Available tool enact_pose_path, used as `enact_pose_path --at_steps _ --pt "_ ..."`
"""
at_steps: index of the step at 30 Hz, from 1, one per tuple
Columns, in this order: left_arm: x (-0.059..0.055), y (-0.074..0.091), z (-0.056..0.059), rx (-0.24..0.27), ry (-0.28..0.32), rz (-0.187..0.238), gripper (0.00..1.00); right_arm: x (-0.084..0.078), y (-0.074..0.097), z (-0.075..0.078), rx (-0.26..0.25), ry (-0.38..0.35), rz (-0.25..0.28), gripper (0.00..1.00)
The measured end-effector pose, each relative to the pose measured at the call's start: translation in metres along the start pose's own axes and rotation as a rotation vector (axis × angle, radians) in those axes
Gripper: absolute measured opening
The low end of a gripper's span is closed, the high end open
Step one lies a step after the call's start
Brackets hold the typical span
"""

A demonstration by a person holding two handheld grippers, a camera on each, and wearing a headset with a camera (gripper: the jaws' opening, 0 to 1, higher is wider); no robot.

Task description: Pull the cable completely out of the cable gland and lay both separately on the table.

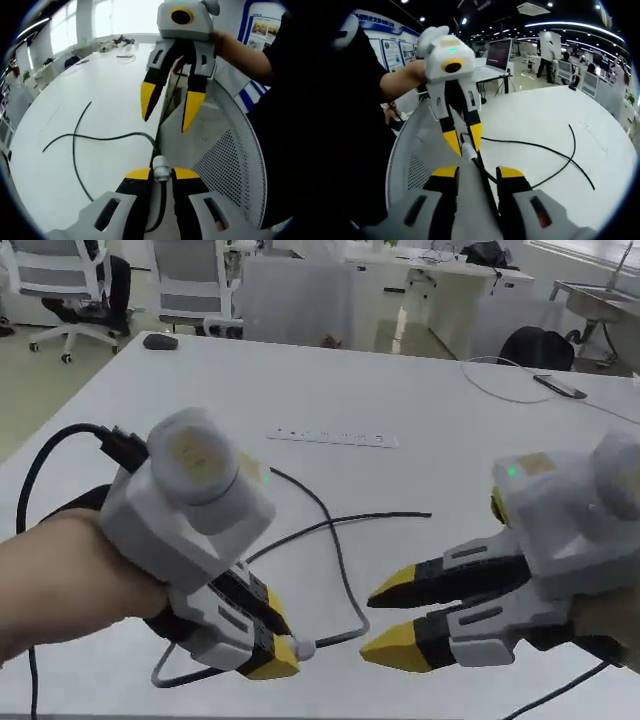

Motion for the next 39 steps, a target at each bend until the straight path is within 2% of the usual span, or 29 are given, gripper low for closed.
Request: enact_pose_path --at_steps 2,4,6,10,11,12,13,14,17,21,27,31,34,39 --pt "0.001 0.001 0.004 -0.002 -0.017 -0.001 0.17 0.006 -0.009 -0.002 0.061 0.077 -0.040 0.32" --pt "0.000 0.001 0.006 -0.004 -0.020 -0.003 0.16 0.008 -0.017 -0.001 0.095 0.125 -0.090 0.31" --pt "-0.001 0.000 0.007 -0.009 -0.028 -0.009 0.16 0.009 -0.024 0.003 0.098 0.168 -0.138 0.28" --pt "-0.003 -0.001 0.009 -0.009 -0.039 -0.020 0.16 0.010 -0.034 0.006 0.132 0.163 -0.149 0.18" --pt "-0.003 -0.001 0.010 -0.006 -0.050 -0.025 0.16 0.010 -0.035 0.004 0.146 0.169 -0.142 0.15" --pt "-0.002 0.000 0.009 0.019 -0.093 -0.023 0.16 0.010 -0.035 0.003 0.155 0.166 -0.143 0.13" --pt "0.000 0.000 0.009 0.034 -0.115 -0.014 0.16 0.008 -0.036 0.002 0.166 0.163 -0.150 0.13" --pt "0.000 0.000 0.013 0.019 -0.096 -0.019 0.16 0.007 -0.036 0.001 0.173 0.165 -0.159 0.14" --pt "0.002 0.000 0.013 0.002 -0.101 -0.005 0.16 0.003 -0.037 0.001 0.175 0.170 -0.184 0.14" --pt "0.003 -0.003 0.015 -0.008 -0.119 -0.020 0.16 0.001 -0.038 0.001 0.184 0.148 -0.188 0.14" --pt "0.003 -0.005 0.015 -0.017 -0.131 -0.026 0.16 -0.004 -0.042 -0.005 0.219 0.109 -0.159 0.14" --pt "0.004 -0.010 0.016 -0.014 -0.160 -0.049 0.16 -0.006 -0.046 -0.007 0.231 0.083 -0.156 0.16" --pt "0.004 -0.012 0.017 0.000 -0.185 -0.076 0.16 -0.007 -0.050 -0.006 0.212 0.079 -0.146 0.14" --pt "-0.001 -0.016 0.012 0.004 -0.179 -0.088 0.16 -0.013 -0.054 -0.008 0.169 0.054 -0.134 0.13"
Point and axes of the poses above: the centre of the closed fingertips' face, and the gripper's own axes: y roughly backward along the fingers, z roughly to its right, x roughly out of its top, the point moved 10 cm from there along y, roughly backward along the fingers, and after that the axes turned 3 degrees about -x, right-handed, at the moved point
